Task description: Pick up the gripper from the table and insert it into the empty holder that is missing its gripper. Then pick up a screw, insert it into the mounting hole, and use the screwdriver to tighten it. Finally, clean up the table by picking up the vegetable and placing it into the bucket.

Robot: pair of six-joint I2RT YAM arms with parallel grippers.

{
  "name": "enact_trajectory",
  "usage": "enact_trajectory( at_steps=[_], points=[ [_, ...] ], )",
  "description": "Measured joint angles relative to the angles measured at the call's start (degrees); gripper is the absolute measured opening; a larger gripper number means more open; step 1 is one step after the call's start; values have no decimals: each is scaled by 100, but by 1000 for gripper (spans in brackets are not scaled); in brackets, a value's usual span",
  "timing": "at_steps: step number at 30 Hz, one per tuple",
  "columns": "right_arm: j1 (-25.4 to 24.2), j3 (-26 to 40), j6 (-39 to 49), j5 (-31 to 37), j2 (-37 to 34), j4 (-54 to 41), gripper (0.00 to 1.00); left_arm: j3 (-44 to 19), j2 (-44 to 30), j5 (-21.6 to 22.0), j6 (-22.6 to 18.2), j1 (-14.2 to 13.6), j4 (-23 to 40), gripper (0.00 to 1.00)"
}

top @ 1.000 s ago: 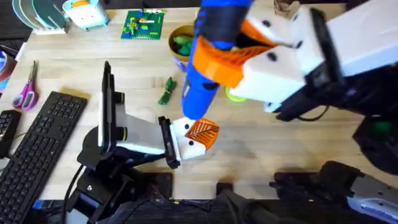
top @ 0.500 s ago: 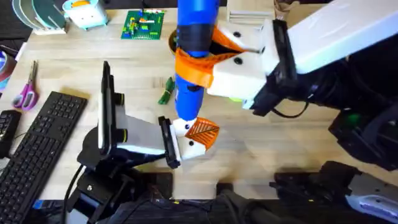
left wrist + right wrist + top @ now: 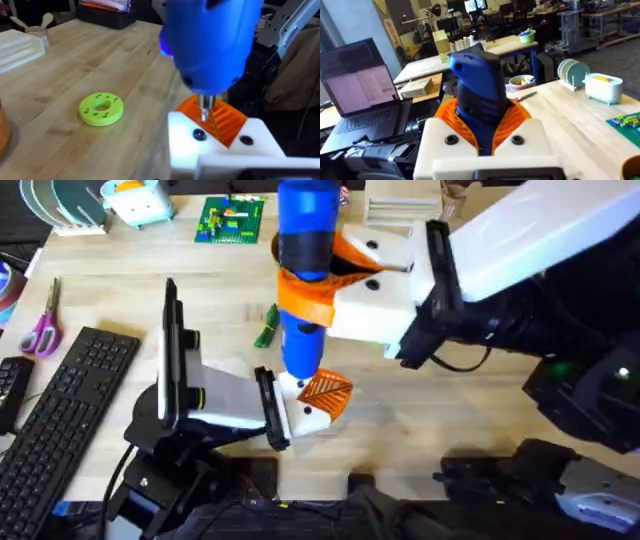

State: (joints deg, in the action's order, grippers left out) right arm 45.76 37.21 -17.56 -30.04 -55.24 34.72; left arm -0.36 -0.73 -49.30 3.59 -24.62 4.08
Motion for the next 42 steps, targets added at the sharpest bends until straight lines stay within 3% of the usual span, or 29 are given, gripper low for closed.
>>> enact_trajectory(
  at_steps=[34,42],
  points=[
    [0,0,-4,20,-216,-117,84,0,0,0,-15,0,0,9],
    [-49,-20,-2,16,-141,1076,83,0,-1,0,-17,0,0,9]
  ],
)
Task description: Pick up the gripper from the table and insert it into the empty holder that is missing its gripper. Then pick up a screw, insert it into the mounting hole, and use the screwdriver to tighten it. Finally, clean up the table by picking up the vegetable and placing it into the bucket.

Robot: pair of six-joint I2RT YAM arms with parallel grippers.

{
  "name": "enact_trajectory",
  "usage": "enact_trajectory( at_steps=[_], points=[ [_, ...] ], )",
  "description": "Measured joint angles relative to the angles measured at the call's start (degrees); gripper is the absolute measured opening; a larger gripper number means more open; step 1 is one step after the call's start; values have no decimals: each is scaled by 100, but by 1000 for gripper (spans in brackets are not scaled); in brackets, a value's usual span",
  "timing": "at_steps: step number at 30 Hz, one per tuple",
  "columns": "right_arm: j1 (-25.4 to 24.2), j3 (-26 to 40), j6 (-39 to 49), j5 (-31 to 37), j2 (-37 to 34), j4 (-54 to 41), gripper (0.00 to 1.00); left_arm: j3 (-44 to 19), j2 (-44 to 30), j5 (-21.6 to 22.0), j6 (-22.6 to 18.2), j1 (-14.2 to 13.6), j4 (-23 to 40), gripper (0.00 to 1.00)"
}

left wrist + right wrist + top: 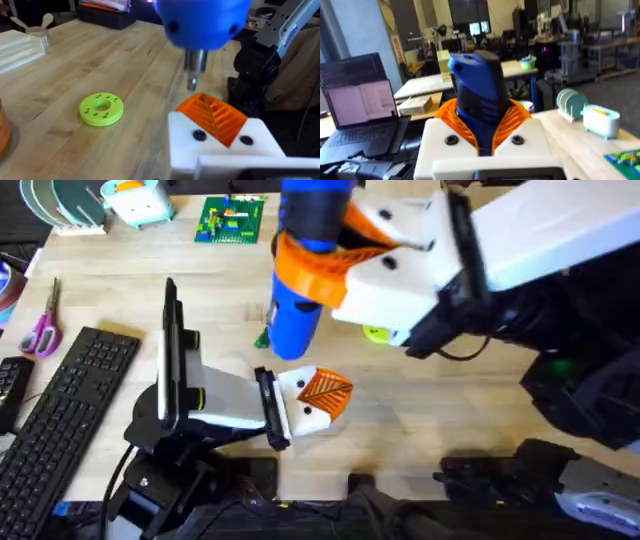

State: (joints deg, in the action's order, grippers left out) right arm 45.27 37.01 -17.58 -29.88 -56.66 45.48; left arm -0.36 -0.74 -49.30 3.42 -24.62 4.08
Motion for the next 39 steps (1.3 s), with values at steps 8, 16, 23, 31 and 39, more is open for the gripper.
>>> enact_trajectory(
  at_steps=[8,16,23,31,39],
  points=[
    [-787,0,844,27,95,-376,82,0,1,0,0,0,0,9],
    [-2250,11,3590,701,-331,-1493,82,0,1,0,1,0,0,9],
    [-2850,52,6113,2209,-1184,-2340,82,0,1,0,1,0,0,9],
    [-2858,68,8126,3508,-2317,-2628,82,0,1,0,0,0,0,9],
    [-2858,140,8657,3757,-3310,-2882,81,0,1,0,1,0,0,9]
  ],
)
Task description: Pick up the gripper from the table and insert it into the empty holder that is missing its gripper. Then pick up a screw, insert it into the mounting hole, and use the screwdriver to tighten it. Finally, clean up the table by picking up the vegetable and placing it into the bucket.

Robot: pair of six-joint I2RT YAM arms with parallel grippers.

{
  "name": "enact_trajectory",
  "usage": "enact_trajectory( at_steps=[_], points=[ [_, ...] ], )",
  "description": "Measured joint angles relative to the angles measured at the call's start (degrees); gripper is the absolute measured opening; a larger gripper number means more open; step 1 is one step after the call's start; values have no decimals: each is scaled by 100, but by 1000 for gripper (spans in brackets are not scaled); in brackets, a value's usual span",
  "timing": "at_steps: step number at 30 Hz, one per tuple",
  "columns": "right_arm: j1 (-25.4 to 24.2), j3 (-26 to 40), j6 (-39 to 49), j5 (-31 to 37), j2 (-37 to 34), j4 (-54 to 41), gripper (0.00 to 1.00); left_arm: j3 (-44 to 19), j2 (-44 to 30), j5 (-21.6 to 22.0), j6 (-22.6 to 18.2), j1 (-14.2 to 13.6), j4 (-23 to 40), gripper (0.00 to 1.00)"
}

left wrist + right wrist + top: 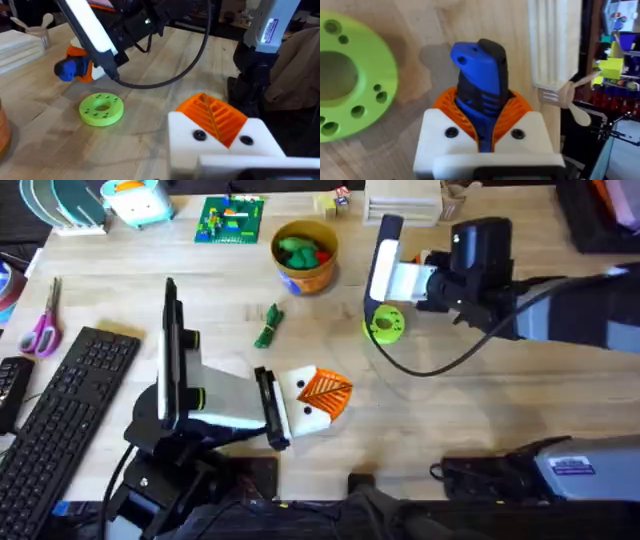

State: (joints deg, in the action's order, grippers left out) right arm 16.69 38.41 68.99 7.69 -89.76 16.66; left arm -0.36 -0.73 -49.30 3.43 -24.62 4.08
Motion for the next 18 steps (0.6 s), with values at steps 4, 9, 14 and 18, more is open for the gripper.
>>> enact_trajectory(
  at_steps=[4,9,14,18],
  points=[
    [2,4,179,83,-270,11,81,0,0,0,-1,0,0,9],
    [1,31,193,130,-278,11,301,0,0,0,-1,0,0,9],
    [0,147,216,185,-244,147,965,0,0,0,1,0,0,9],
    [11,164,-13,204,-234,112,988,0,0,0,-1,0,0,9]
  ],
)
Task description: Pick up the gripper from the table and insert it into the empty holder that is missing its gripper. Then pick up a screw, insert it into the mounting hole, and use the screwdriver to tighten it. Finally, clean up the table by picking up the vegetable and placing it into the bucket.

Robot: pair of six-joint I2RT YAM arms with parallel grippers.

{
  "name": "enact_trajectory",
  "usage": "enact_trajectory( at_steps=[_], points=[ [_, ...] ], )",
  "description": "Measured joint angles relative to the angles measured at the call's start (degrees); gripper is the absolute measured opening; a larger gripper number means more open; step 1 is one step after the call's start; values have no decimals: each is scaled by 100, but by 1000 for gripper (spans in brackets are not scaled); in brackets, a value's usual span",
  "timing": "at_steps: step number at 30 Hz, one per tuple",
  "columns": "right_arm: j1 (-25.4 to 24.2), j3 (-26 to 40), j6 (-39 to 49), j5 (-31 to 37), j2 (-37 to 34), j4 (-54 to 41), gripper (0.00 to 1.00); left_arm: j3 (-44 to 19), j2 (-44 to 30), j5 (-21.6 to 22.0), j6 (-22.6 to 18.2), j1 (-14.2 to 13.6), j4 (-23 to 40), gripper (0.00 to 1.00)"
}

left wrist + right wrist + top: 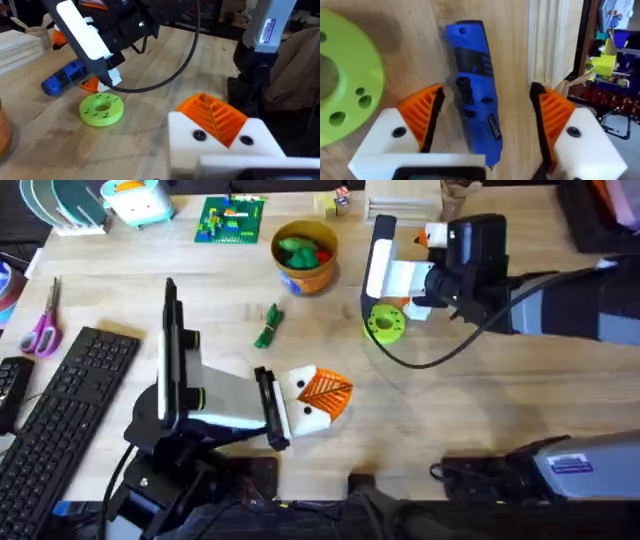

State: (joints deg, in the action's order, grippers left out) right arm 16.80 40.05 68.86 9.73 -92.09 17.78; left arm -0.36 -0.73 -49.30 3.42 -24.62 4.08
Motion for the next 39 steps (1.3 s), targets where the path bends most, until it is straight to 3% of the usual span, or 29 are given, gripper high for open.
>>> enact_trajectory(
  at_steps=[5,11,12,22,26,32,39],
  points=[
    [136,-2,-515,276,144,-50,989,0,-1,0,-2,0,0,22],
    [271,-2,-1821,573,895,-52,989,0,0,0,-2,0,0,929],
    [285,-2,-2066,599,1056,-53,989,0,-2,0,-4,0,0,976],
    [852,-2,-4271,635,2050,-28,989,0,0,132,6,0,-17,993],
    [1102,-2,-4666,635,2057,-51,989,-197,-2,690,430,0,232,993],
    [1415,-2,-4875,633,2057,-50,989,-1601,-101,1821,737,0,1600,994],
    [1442,-2,-4942,635,2057,-50,989,-3382,-1205,3000,773,0,3340,993]
  ],
)
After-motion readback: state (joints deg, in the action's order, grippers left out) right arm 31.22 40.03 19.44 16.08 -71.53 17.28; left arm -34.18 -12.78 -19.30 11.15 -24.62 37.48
